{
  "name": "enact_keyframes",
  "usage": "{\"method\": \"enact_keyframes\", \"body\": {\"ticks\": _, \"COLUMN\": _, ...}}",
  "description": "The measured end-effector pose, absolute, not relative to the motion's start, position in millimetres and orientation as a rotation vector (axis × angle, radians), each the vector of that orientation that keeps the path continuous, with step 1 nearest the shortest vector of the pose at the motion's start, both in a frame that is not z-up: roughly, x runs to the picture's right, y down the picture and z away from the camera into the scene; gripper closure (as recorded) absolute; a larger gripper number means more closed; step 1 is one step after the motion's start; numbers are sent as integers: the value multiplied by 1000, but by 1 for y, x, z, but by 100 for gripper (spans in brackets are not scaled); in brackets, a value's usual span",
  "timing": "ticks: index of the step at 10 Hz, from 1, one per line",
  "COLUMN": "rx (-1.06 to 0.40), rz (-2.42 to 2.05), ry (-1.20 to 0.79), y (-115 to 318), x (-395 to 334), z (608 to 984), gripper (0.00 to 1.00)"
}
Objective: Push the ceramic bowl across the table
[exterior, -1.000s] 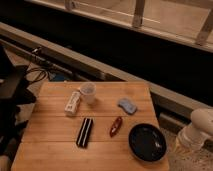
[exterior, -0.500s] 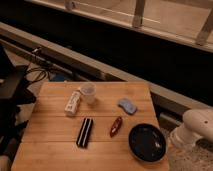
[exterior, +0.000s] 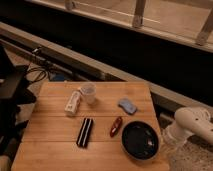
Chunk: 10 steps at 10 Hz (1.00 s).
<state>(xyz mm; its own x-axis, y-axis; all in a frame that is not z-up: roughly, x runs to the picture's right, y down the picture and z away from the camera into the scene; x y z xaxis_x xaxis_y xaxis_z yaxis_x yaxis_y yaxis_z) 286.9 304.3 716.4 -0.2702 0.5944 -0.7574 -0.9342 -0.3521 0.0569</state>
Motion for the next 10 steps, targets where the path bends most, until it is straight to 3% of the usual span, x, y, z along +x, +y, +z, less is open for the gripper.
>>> {"method": "enact_keyframes", "body": {"ticks": 6, "rx": -918, "rz": 1754, "ry": 432, "y": 263, "x": 224, "z": 687, "gripper": 100}}
{"method": "enact_keyframes", "body": {"ticks": 10, "rx": -826, "rz": 1809, "ry": 459, "y": 259, "x": 225, "z": 693, "gripper": 100}}
